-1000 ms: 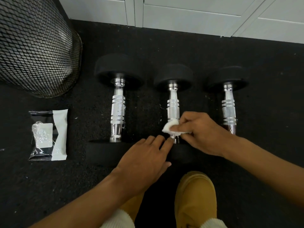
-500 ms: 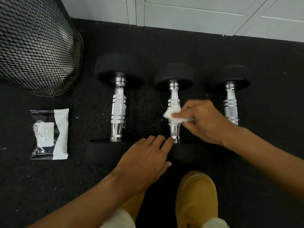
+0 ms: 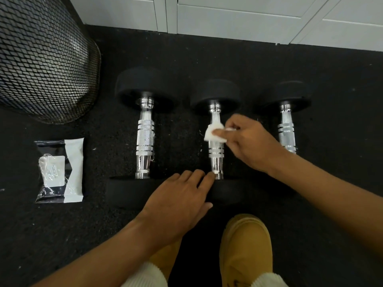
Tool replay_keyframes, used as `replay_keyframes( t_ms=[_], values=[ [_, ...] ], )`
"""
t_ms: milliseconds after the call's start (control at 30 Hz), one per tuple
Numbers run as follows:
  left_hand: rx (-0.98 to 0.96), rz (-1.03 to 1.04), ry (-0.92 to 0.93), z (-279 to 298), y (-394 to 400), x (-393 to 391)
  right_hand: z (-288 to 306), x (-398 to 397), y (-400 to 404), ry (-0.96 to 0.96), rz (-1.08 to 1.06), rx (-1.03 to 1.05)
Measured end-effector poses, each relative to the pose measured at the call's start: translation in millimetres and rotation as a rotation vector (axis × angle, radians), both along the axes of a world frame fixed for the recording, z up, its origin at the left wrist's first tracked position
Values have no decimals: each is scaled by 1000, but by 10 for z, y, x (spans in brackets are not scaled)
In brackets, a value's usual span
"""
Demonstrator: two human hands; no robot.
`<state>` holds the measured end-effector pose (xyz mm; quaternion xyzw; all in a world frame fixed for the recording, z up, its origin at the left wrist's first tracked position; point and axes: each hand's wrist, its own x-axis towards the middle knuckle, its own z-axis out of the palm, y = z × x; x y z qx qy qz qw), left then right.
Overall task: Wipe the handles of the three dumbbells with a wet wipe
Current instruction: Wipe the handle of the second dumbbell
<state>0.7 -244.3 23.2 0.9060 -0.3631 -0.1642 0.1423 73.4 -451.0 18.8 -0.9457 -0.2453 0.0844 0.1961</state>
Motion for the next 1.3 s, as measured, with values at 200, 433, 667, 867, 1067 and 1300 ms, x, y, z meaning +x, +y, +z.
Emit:
replay_keyframes(
  t_ms=[200, 433, 667, 867, 1067, 1300],
  values=[
    [-2, -8, 8, -3, -2, -10, -78, 265, 81, -46, -239, 46],
    [-1, -10, 2, 16, 3, 2, 148, -351, -62, 402, -49, 110],
    [-12, -4, -2, -2, -14, -2, 204, -287, 103, 382, -409, -10],
    [3, -3, -1, 5, 1, -5, 155, 188, 135, 228, -759, -16],
    [6, -3, -7, -9, -2, -7, 114, 310, 190, 433, -809, 108],
    [7, -4, -9, -3, 10, -11, 263, -313, 206, 748, -460, -167]
  ],
)
